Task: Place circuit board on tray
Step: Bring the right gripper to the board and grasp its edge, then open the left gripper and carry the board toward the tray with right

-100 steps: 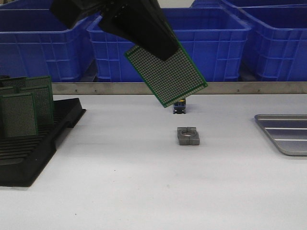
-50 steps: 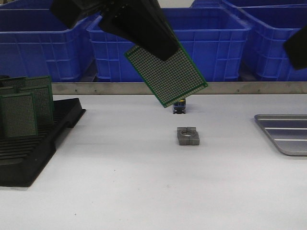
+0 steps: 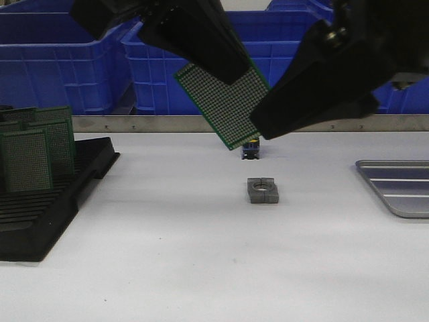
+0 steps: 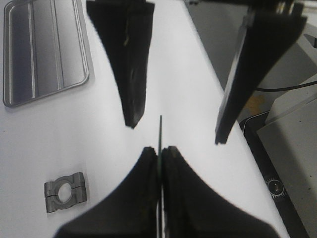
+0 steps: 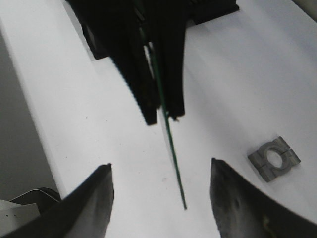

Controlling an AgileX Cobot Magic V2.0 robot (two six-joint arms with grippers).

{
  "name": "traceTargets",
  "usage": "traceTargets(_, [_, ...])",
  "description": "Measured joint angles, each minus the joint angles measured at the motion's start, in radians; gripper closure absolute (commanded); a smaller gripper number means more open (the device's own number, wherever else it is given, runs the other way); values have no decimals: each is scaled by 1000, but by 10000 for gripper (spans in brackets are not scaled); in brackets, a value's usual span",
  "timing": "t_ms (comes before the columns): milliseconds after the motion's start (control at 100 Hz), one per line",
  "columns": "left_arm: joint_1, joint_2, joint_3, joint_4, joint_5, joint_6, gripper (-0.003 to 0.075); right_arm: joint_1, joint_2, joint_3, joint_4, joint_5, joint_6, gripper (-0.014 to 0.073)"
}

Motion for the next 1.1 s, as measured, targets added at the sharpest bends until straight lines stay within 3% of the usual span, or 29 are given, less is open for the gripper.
traceTargets(60, [0, 0, 0, 0, 0, 0, 740, 6, 36, -23, 7, -7, 0, 152])
traceTargets(130, [0, 0, 0, 0, 0, 0, 740, 11, 70, -47, 19, -17, -2, 228])
traceTargets(380, [0, 0, 0, -1, -4, 2, 738, 16, 113, -68, 75, -35, -2, 715])
traceTargets(490, [0, 0, 0, -1, -2, 8, 674, 21, 113, -68, 75, -19, -26, 708])
traceTargets(730, [0, 2, 0, -14, -14, 8, 290, 21, 113, -68, 97, -26, -8, 708])
traceTargets(900, [31, 2, 0, -20, -42, 8, 265, -17, 113, -68, 141, 1, -1, 708])
traceTargets(1100, [100, 2, 0, -20, -47, 6, 265, -210, 113, -68, 172, 74, 2, 708])
